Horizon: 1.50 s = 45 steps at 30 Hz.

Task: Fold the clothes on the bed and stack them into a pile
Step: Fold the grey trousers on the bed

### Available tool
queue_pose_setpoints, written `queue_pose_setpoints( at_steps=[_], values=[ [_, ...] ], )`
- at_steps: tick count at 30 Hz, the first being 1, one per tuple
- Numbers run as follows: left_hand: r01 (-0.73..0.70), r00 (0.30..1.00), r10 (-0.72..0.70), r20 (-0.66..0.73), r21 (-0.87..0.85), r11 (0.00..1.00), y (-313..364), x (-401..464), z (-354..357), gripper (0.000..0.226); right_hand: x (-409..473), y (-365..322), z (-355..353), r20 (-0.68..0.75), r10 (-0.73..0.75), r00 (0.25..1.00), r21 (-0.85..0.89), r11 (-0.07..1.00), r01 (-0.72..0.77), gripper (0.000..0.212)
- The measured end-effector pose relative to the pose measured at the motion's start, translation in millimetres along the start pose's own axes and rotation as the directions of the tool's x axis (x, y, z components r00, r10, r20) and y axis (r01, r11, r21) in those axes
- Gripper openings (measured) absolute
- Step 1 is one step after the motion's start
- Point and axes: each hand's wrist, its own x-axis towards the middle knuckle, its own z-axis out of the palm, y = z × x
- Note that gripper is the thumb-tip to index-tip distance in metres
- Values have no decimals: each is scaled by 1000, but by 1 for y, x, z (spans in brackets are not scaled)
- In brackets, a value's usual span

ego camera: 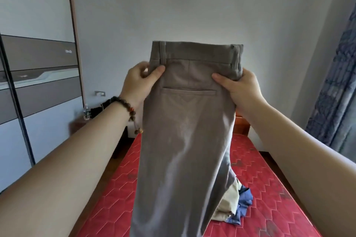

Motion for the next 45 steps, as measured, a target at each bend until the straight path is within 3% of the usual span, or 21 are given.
queue_pose_setpoints(
  at_steps=[3,6,8,11,13,17,21,25,29,37,42,45],
  values=[
    [143,990,-142,-19,129,981,-49,-35,-15,70,-3,2,18,-49,-41,998,-9,999,41,27],
    [69,994,-45,-101,244,967,-82,-65,-11,43,-11,12,36,-136,-81,987,-171,984,57,24],
    [-6,982,61,-179,292,956,-90,-70,-8,42,-17,19,44,-192,-166,967,-361,928,87,23],
    [-14,976,82,-200,320,947,-96,-75,-7,37,-31,22,47,-235,-303,923,-567,814,123,42],
    [5,975,77,-210,365,931,-95,-84,-8,30,-43,19,47,-264,-340,903,-616,780,113,52],
    [14,979,45,-197,290,957,-79,-120,-10,26,-67,7,52,-314,-341,886,-581,807,105,52],
    [22,989,26,-144,321,947,-58,-160,-15,25,-96,-12,54,-310,-340,888,-565,817,115,54],
    [-37,979,109,-172,376,926,-24,-197,-25,24,-139,-40,33,-288,-356,889,-545,824,153,51],
    [-119,967,182,-176,322,939,19,-239,-29,24,-183,-74,0,-272,-395,877,-526,825,208,46],
    [-80,980,116,-164,211,974,78,-280,-27,39,-224,-132,-34,-226,-446,866,-593,768,241,43],
    [-82,982,108,-153,163,983,70,-281,-19,42,-217,-119,-40,-236,-404,884,-587,784,201,51],
    [-14,994,24,-103,100,995,40,-279,-15,39,-207,-82,-40,-246,-312,918,-559,819,129,45]
  ],
)
